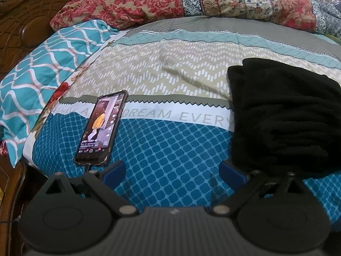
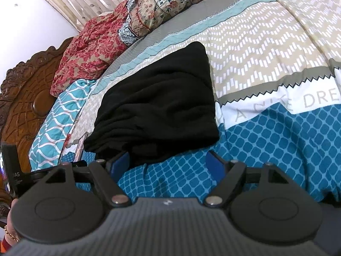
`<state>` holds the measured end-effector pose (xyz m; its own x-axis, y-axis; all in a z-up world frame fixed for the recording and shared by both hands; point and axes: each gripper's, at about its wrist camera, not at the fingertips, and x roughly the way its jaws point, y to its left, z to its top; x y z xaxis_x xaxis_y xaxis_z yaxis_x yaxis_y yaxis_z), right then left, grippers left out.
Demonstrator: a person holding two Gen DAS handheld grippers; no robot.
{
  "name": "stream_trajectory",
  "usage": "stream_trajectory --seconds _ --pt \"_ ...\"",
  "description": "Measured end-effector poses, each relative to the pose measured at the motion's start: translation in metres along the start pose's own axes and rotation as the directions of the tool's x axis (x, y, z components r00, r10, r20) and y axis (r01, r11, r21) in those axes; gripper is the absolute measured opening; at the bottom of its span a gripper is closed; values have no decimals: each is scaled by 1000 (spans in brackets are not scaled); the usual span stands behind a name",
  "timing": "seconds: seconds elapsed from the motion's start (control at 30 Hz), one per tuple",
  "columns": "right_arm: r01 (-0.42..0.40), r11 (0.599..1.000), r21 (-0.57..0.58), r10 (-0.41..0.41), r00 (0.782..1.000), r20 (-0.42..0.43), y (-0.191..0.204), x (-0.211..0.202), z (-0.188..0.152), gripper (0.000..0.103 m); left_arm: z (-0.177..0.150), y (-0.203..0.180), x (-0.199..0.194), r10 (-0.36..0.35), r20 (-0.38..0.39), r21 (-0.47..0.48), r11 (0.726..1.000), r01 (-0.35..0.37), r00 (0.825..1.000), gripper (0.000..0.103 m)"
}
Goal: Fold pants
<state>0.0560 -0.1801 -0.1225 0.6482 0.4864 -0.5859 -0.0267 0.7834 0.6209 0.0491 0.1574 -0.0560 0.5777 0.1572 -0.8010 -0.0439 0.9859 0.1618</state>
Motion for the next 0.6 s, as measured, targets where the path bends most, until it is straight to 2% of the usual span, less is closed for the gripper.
stream_trajectory --seconds 0.6 --pt "14 1000 15 -13 1000 -26 -9 6 0 82 1 2 15 -2 -39 -6 1000 2 999 98"
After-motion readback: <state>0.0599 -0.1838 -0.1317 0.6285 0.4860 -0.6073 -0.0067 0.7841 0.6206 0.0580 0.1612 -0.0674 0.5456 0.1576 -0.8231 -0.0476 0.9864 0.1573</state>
